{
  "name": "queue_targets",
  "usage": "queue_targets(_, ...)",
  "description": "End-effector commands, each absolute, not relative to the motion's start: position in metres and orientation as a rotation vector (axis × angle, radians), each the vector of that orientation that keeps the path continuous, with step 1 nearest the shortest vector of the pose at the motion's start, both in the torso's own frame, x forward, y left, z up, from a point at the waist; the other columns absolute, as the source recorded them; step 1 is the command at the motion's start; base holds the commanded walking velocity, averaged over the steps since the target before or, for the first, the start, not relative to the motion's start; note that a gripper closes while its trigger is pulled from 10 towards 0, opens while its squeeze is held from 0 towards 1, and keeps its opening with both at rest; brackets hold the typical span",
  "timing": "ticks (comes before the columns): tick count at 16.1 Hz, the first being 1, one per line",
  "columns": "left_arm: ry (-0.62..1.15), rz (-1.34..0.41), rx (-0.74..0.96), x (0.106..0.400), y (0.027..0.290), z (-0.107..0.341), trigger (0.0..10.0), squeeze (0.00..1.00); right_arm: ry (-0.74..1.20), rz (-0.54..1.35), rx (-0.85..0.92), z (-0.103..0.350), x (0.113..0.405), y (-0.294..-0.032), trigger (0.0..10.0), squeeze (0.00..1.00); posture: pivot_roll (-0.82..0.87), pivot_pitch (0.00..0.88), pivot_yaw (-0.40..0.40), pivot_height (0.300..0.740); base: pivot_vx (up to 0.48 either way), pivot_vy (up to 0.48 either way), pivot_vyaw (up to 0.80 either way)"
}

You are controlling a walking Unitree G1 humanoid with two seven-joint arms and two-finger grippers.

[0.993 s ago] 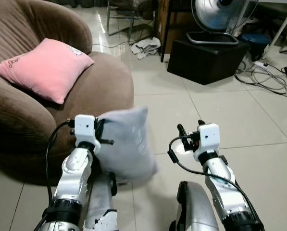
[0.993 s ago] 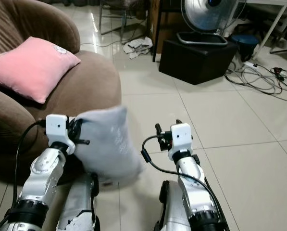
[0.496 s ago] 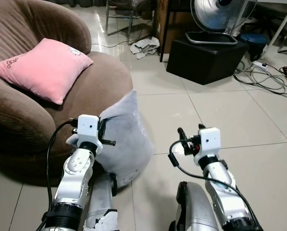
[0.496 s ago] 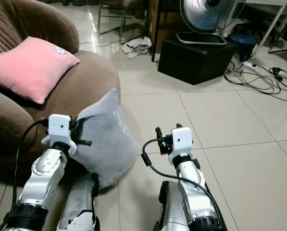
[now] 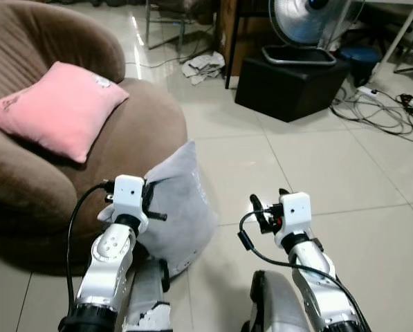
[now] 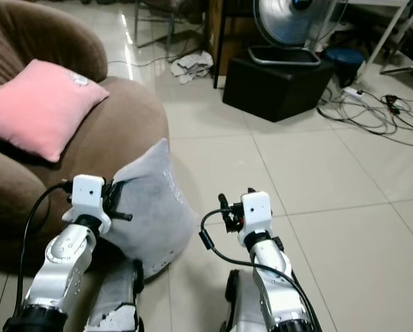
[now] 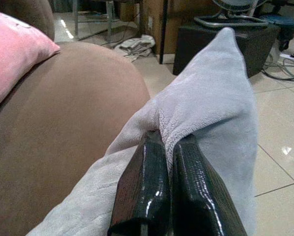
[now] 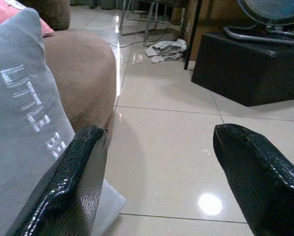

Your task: Move the pillow to the sofa from floor

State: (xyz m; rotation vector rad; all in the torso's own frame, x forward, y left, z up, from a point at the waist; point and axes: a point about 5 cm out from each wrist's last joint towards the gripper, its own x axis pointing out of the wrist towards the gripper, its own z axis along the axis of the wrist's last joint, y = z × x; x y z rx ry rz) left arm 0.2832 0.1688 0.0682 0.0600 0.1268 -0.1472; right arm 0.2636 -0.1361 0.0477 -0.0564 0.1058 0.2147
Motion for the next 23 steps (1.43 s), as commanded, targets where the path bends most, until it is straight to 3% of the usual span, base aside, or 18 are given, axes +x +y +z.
queue_targets(1, 0.041, -0.142, 0.058, 0.291, 0.169, 0.087, 0.0, 0.0, 0.07, 0.201, -0.059, 0.059, 0.272, -0.139, 10.0, 0.0, 0.14, 0.019, -0.052, 0.651, 0.0, 0.0, 0.0)
queue_targets(11, 0.033, -0.129, 0.091, 0.29, 0.169, 0.088, 0.0, 0.0, 0.102, 0.205, -0.048, 0.054, 0.276, -0.138, 10.0, 0.0, 0.17, 0.025, -0.069, 0.74, 0.0, 0.0, 0.0)
queue_targets(21, 0.036, -0.16, 0.175, 0.287, 0.164, 0.086, 0.0, 0.0, 0.156, 0.205, -0.116, 0.041, 0.271, -0.141, 10.0, 0.0, 0.17, 0.044, -0.071, 0.74, 0.0, 0.0, 0.0)
queue_targets(23, 0.036, -0.165, 0.174, 0.288, 0.163, 0.086, 0.0, 0.0, 0.17, 0.226, -0.121, 0.038, 0.271, -0.137, 10.0, 0.0, 0.16, 0.042, -0.066, 0.74, 0.48, 0.0, 0.0)
